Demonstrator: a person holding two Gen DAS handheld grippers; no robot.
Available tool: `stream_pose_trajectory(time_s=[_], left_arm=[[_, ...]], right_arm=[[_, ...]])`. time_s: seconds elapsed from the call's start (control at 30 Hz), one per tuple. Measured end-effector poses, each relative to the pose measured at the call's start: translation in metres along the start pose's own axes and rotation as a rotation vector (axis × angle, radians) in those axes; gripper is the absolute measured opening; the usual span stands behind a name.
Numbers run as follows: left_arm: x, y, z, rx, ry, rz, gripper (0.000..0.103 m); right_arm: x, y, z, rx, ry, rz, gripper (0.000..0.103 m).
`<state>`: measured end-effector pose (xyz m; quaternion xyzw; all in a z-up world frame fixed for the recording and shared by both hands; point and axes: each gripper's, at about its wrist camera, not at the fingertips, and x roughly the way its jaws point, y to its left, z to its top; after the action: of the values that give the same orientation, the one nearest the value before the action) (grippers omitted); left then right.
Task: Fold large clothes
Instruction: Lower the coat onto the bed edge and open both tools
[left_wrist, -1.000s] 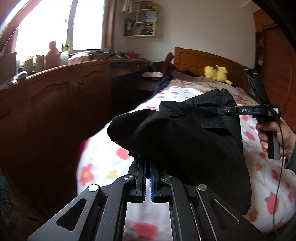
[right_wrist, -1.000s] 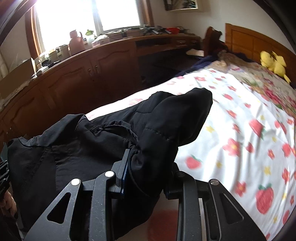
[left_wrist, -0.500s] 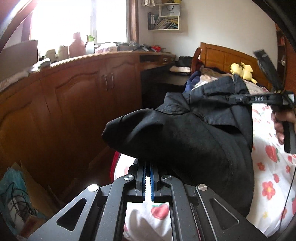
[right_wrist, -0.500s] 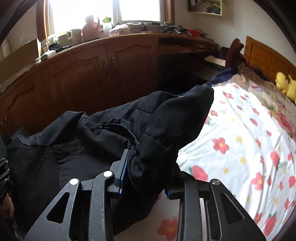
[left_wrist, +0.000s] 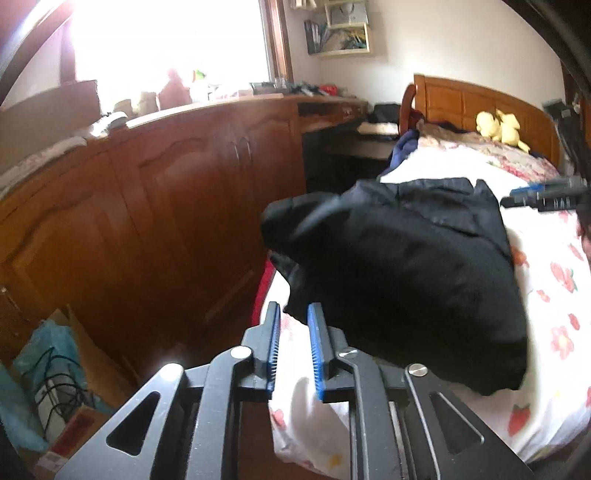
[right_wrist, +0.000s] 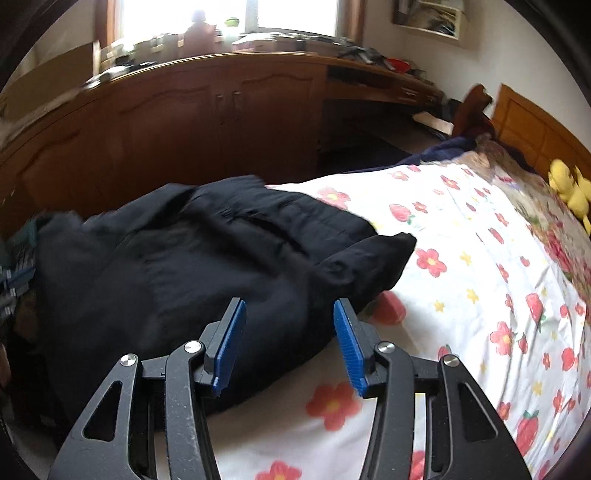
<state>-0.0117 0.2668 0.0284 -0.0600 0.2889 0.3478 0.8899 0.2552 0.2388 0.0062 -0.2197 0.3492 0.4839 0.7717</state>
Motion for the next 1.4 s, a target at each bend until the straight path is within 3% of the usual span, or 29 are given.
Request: stream_pose_trajectory(time_s=[0.2, 0.37, 0.47, 0.67, 0.87, 0.93, 1.0, 1.13, 1.17, 1.4], left_arm=[[-0.036, -0.015, 0.021, -0.050, -0.098, -0.084, 0.024], [-0.020, -0.036, 0.037, -0.033, -0.070, -0.164, 0.024], [0.008, -0.034, 0.043, -0.038, -0.009, -0.162, 0.024], [0.059, -0.024, 0.035, -0.019, 0.117, -0.083, 0.024], [0.047, -0.029, 0.035, 0.006, 0.095, -0.061, 0.027], [0.037, -0.032, 0.032, 0.001, 0.090, -0.056, 0.033], [0.028, -0.034, 0.031, -0.011, 0.078, -0.063, 0.048], [0.011, -0.043, 0.029, -0.027, 0.034, -0.035, 0.067], [0.003, -0.046, 0.029, -0.027, 0.019, -0.037, 0.074], [-0.063, -0.062, 0.032, -0.009, -0.072, -0.056, 0.088]], right_arm=[[-0.024, 0.018, -0.018, -0.019, -0.018, 0.068, 0.050], [-0.043, 0.027, -0.033, -0.021, -0.027, 0.108, 0.050], [-0.053, 0.027, -0.038, -0.021, -0.036, 0.123, 0.050], [-0.070, 0.023, -0.048, -0.017, -0.063, 0.134, 0.050], [-0.089, 0.021, -0.062, 0.006, -0.088, 0.163, 0.050], [-0.096, 0.021, -0.066, 0.011, -0.100, 0.166, 0.050], [-0.103, 0.020, -0.069, 0.019, -0.108, 0.172, 0.050], [-0.125, 0.016, -0.077, 0.040, -0.137, 0.173, 0.051], [-0.130, 0.015, -0.079, 0.043, -0.142, 0.169, 0.055], [-0.175, 0.005, -0.093, 0.041, -0.212, 0.137, 0.069]])
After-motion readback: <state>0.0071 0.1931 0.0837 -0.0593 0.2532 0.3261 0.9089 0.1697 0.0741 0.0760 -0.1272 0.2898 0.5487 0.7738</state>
